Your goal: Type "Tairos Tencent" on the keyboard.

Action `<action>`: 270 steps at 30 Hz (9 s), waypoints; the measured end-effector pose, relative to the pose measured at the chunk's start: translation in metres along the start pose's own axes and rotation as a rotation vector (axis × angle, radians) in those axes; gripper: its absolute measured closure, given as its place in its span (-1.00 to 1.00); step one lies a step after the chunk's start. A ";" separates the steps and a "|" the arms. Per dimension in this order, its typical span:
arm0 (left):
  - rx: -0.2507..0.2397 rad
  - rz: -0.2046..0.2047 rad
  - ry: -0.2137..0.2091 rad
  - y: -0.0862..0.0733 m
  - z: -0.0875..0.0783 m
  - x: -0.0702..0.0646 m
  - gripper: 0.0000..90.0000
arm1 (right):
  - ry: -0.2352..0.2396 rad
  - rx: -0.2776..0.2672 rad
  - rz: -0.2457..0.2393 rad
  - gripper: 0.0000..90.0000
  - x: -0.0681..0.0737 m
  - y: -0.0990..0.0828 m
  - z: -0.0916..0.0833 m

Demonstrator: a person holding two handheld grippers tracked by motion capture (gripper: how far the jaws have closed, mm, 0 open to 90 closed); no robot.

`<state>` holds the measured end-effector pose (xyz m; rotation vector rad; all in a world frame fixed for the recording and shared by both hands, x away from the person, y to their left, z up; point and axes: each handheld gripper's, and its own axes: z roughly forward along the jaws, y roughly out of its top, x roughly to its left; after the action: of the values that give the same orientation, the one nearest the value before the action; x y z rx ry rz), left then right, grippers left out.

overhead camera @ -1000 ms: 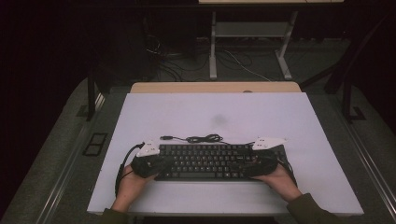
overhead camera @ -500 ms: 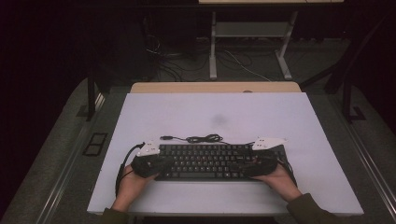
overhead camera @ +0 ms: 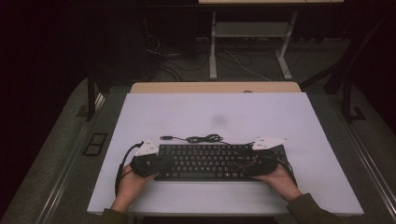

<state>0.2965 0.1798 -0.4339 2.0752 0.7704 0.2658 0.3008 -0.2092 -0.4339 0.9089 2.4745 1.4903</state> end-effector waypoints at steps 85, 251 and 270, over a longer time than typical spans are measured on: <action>-0.001 -0.004 -0.008 0.005 0.014 -0.020 -1.00 | 0.078 0.059 -0.028 0.61 0.005 0.039 0.041; 0.045 0.026 -0.046 0.030 0.047 -0.011 0.97 | 0.079 0.038 -0.001 -0.30 -0.005 0.034 0.046; 0.059 0.029 -0.052 0.028 0.050 -0.011 0.98 | 0.078 0.041 -0.001 -0.30 -0.006 0.033 0.046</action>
<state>0.3221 0.1276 -0.4394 2.1415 0.7250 0.2063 0.3377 -0.1654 -0.4309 0.8724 2.5683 1.5081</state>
